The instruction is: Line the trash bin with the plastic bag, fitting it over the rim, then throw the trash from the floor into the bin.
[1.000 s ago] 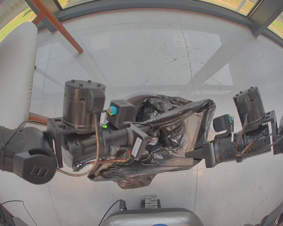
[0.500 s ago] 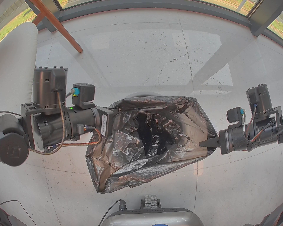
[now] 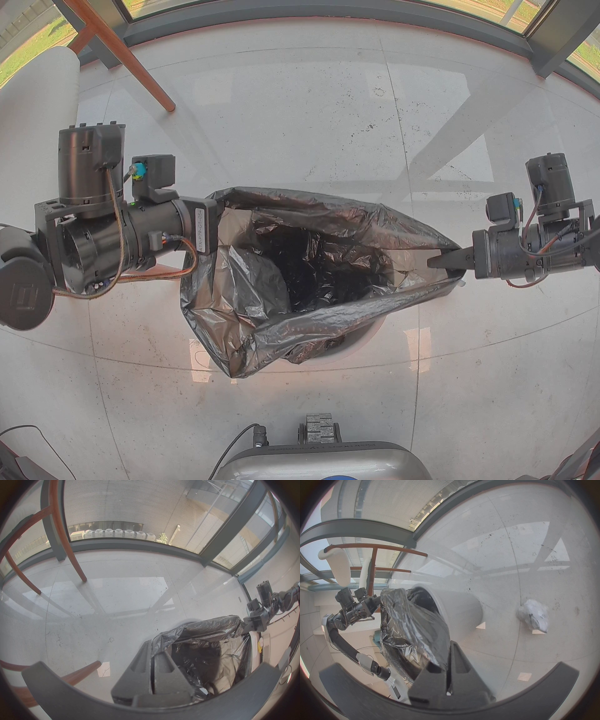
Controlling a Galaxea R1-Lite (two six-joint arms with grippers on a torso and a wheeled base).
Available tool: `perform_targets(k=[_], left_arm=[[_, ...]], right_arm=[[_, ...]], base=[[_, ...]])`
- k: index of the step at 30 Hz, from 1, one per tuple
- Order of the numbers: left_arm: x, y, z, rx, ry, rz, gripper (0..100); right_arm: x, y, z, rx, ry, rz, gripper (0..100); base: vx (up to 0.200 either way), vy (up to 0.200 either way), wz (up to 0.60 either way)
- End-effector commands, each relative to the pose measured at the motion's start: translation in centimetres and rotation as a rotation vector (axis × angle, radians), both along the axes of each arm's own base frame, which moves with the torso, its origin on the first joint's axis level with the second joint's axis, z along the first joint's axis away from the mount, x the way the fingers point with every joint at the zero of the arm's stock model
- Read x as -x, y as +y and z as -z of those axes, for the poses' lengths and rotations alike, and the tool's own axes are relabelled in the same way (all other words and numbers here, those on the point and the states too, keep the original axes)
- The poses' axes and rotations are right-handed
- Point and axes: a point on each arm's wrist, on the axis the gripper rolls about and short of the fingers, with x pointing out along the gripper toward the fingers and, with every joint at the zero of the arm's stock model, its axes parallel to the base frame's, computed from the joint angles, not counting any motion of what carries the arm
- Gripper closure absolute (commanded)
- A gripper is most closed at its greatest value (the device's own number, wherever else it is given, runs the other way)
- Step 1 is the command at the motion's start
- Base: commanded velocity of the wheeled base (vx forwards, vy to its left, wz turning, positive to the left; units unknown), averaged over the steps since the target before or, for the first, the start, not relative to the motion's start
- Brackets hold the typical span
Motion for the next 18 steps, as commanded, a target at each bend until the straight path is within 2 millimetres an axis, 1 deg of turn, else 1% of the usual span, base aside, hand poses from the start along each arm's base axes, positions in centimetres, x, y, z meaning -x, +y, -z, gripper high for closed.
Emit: perform_targets(k=[1, 4, 5, 6, 7, 12, 15, 18], left_arm=[[-1.2, -0.7, -0.4, 0.03, -0.004, -0.008, 100], [-1.7, -1.0, -0.5, 0.033, -0.008, -0.006, 100], [-2.2, -1.2, -0.4, 0.032, -0.006, -0.006, 100], [-2.3, -1.3, -0.4, 0.032, -0.006, -0.006, 100], [-2.6, -1.5, 0.0, 0.027, 0.003, -0.005, 100], [-3.5, -2.0, 1.2, 0.009, 0.035, -0.004, 100], [-4.1, -2.2, 1.3, 0.008, 0.036, -0.007, 100], [-5.3, -1.9, 1.4, 0.008, 0.035, -0.03, 100]], right_arm=[[-1.9, 0.4, -0.1, -0.019, -0.004, -0.009, 100], [-2.4, 0.9, -0.2, -0.023, -0.007, -0.02, 100], [-3.0, 1.6, -0.3, -0.027, -0.016, -0.033, 100], [-3.1, 1.6, -0.3, -0.028, -0.018, -0.033, 100], [-3.6, 2.1, -0.2, -0.034, -0.026, -0.038, 100], [-5.6, 2.9, 1.0, -0.046, -0.055, -0.039, 100], [-6.5, 3.3, 1.7, -0.049, -0.066, -0.041, 100], [-7.3, 3.3, 2.1, -0.047, -0.061, -0.035, 100]], base=[[0.0, 0.0, 0.0], [0.0, 0.0, 0.0], [0.0, 0.0, 0.0], [0.0, 0.0, 0.0], [0.0, 0.0, 0.0], [0.0, 0.0, 0.0], [0.0, 0.0, 0.0], [0.0, 0.0, 0.0]])
